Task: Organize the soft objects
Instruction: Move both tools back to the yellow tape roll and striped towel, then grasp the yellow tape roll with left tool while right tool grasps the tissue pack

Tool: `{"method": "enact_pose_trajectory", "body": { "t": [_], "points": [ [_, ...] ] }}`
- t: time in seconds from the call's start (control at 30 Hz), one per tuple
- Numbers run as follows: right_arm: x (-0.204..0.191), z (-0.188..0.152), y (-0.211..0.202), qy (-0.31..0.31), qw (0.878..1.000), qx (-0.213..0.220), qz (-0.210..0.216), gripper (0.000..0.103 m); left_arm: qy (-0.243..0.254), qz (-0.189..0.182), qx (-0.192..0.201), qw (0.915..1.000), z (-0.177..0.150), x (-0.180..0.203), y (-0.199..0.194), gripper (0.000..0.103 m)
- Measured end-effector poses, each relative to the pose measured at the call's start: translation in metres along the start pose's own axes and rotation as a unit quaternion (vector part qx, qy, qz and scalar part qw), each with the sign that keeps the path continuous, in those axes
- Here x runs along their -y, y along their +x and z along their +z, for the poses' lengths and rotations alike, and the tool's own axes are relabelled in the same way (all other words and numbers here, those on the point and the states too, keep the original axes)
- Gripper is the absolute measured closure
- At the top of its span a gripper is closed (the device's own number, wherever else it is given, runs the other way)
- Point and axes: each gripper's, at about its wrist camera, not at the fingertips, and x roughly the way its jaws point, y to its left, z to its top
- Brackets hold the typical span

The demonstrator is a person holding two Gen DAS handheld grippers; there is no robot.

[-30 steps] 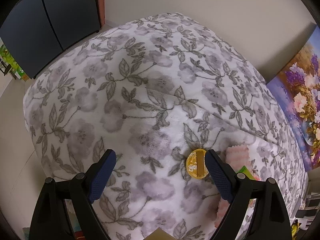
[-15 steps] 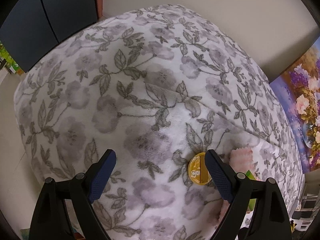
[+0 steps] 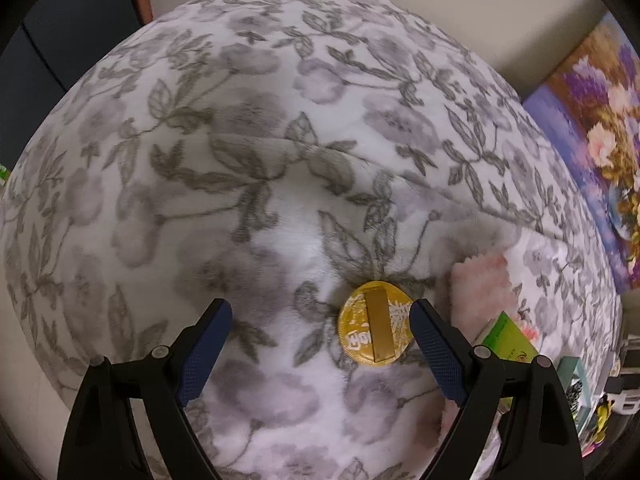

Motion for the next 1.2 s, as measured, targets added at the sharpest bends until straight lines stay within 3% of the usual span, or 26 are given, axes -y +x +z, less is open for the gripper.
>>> {"method": "enact_pose_trajectory", "body": {
  "t": [0.13, 0.3, 0.5, 0.63, 0.73, 0.9, 0.93, 1.2],
  "points": [
    [-0.008, 0.007, -0.001, -0.026, 1.000, 0.018, 0.002, 0.001, 0.001, -0.003, -0.013, 0.9999, 0.001, 0.004, 0.007, 0.012],
    [-0.013, 0.011, 0.002, -0.029, 0.999, 0.024, 0.015, 0.014, 0.003, -0.003, -0.024, 0.9997, 0.000, 0.008, 0.016, 0.012],
    [-0.013, 0.011, 0.007, -0.023, 0.999, 0.022, 0.031, 0.036, 0.000, 0.000, -0.031, 0.9995, -0.007, 0.014, 0.025, 0.013],
    [-0.012, 0.012, 0.008, -0.015, 0.998, 0.025, 0.048, 0.058, -0.002, -0.002, -0.027, 0.9996, -0.009, 0.019, 0.035, 0.018],
    [-0.011, 0.013, 0.006, -0.012, 0.998, 0.029, 0.055, 0.064, 0.002, -0.006, -0.020, 0.9998, -0.011, 0.024, 0.034, 0.027],
    [-0.006, 0.014, 0.004, 0.000, 0.997, 0.029, 0.067, 0.070, 0.019, -0.027, -0.011, 0.9994, -0.015, 0.037, 0.031, 0.053],
    [-0.005, 0.014, 0.003, 0.002, 0.997, 0.030, 0.069, 0.072, 0.022, -0.034, -0.010, 0.9991, -0.016, 0.040, 0.032, 0.063],
    [0.004, 0.016, -0.007, 0.020, 0.995, 0.032, 0.093, 0.078, 0.020, -0.040, 0.005, 0.9990, -0.017, 0.046, 0.023, 0.077]
  ]
}}
